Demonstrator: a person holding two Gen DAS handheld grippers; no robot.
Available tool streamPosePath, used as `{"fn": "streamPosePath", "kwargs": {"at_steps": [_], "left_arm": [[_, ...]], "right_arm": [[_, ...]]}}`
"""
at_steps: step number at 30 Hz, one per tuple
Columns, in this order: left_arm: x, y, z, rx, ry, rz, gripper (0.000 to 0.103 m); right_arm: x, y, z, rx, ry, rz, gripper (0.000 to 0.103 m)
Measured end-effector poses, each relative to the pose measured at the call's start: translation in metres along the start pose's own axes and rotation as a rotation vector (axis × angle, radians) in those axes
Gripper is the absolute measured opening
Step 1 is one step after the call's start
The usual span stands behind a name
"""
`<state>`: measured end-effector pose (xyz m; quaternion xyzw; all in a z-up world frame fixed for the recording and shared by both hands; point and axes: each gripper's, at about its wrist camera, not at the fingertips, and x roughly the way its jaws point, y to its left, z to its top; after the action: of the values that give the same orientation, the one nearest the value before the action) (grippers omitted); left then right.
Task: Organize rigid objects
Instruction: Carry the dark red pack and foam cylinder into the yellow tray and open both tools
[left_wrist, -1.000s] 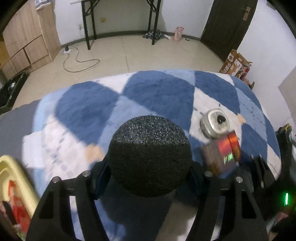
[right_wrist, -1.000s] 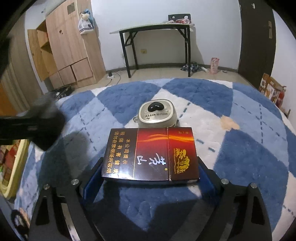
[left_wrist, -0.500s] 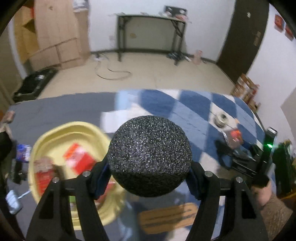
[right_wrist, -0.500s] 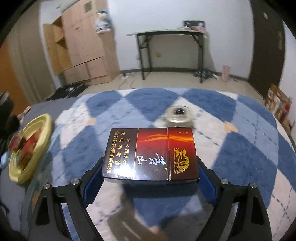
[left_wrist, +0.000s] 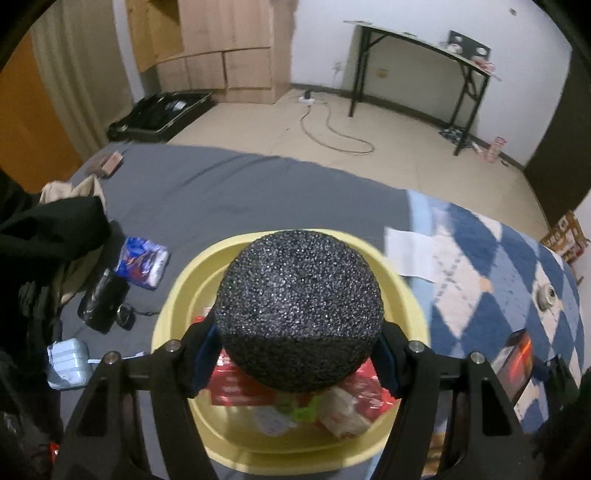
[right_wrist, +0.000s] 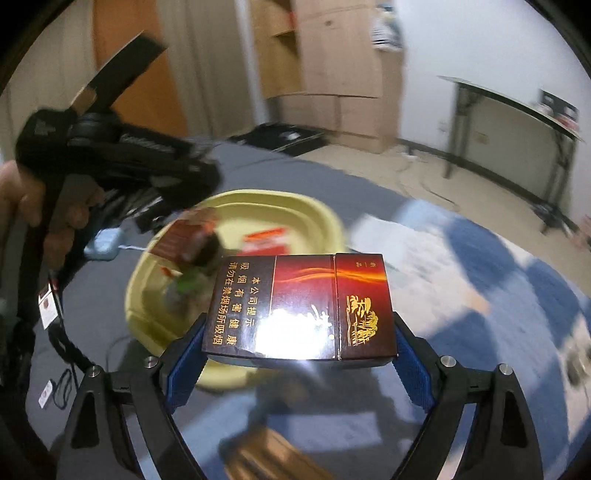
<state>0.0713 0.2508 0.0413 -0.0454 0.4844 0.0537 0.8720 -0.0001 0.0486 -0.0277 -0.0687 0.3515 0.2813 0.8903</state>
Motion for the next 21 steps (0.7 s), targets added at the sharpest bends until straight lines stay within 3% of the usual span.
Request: {"fn": "streamPosePath", "kwargs": {"at_steps": [6,16,21], "left_arm": [[0.011,0.023,-0.006,-0.05,0.044,0.021,0.07],[0.03,0.037,-0.003,-0.172,0.075,0.017,0.07],[0.033,0.026,0.0,-0.108,0.081,0.027,0.07]], "right_arm": [[0.041,0.02,0.024,-0.022,0.049,0.035,0.09],[0.087,0.028,0.031,-0.041,0.119,0.025,0.09],[0.095,0.038,0.033,-0.074,0.111,0.022,0.09]]}}
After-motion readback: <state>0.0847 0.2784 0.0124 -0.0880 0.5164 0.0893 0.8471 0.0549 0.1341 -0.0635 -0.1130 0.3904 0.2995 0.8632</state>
